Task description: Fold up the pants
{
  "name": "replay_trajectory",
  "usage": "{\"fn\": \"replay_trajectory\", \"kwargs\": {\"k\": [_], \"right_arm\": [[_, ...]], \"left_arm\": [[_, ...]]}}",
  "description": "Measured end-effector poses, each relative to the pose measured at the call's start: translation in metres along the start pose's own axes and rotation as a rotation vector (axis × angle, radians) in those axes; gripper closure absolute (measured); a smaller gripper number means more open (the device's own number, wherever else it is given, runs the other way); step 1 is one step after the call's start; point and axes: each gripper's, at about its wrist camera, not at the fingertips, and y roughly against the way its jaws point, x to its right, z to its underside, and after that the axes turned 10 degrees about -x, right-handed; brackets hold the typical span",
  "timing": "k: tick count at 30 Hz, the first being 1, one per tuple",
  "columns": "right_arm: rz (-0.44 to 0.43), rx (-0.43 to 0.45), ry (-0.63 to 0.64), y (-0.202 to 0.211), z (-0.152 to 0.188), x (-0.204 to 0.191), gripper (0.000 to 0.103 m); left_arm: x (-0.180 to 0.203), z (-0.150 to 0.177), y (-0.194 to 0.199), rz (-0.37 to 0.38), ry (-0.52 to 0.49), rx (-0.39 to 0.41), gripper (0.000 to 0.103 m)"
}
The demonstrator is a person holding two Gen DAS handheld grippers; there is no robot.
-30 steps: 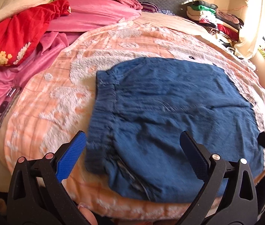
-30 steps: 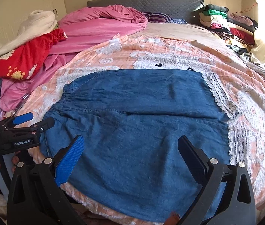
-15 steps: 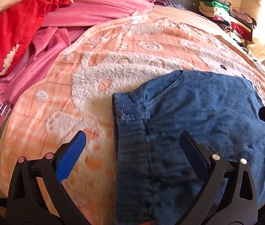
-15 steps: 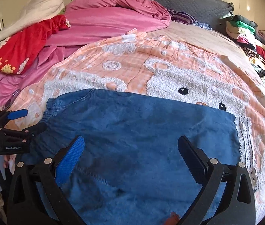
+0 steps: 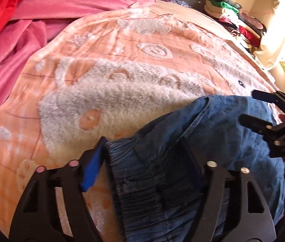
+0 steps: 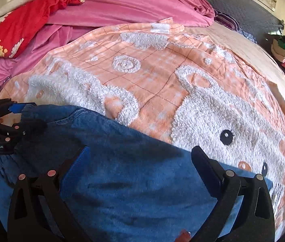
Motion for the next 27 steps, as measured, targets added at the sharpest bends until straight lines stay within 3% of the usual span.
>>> {"fn": "replay_trajectory", "kwargs": {"k": [1, 2, 3, 8, 10, 11, 12, 13, 15, 16, 21, 27], "right_arm": [[-0.004, -0.006, 0.018, -0.004, -0.004, 0.0, 0.004], [-0.008, -0.014, 0.039, -0.008, -0.008, -0.001, 0.004], [-0.012, -0.022, 0.059, -0.011, -0.011, -0.002, 0.004], [-0.052, -0.046, 0.183, -0.024, -0.028, -0.011, 0.006], [-0.081, -0.07, 0.247, -0.029, -0.029, -0.019, 0.023], [-0.107, -0.081, 0.265, -0.031, -0.029, -0.023, 0.041], [-0.13, -0.078, 0.27, -0.03, -0.028, -0.026, 0.051], [-0.139, -0.07, 0.272, -0.027, -0.026, -0.027, 0.055], [-0.144, -0.037, 0.254, -0.017, -0.022, -0.026, 0.08], [-0.179, -0.015, 0.238, -0.007, -0.018, -0.025, 0.088], [-0.196, 0.11, 0.201, 0.049, 0.015, -0.032, 0.091], [-0.211, 0.213, 0.162, 0.113, 0.076, -0.061, 0.092]], "left_arm": [[0.0, -0.001, -0.001, 0.002, -0.008, -0.001, 0.046], [0.0, -0.001, -0.003, 0.004, -0.012, -0.004, 0.059], [-0.002, -0.002, -0.004, 0.016, -0.01, -0.005, 0.063], [-0.002, -0.001, 0.004, 0.025, -0.038, 0.016, 0.069], [0.0, 0.0, 0.01, 0.016, -0.043, 0.038, 0.069], [0.001, 0.001, 0.013, 0.014, -0.047, 0.05, 0.07], [0.003, 0.002, 0.018, 0.01, -0.057, 0.066, 0.07], [0.006, 0.004, 0.022, 0.001, -0.068, 0.079, 0.07], [0.009, 0.007, 0.029, -0.022, -0.085, 0.103, 0.07], [0.011, 0.009, 0.032, -0.032, -0.094, 0.115, 0.07], [0.019, 0.026, 0.062, -0.046, -0.131, 0.211, 0.07], [0.032, 0.067, 0.103, -0.007, -0.167, 0.307, 0.07]]}}
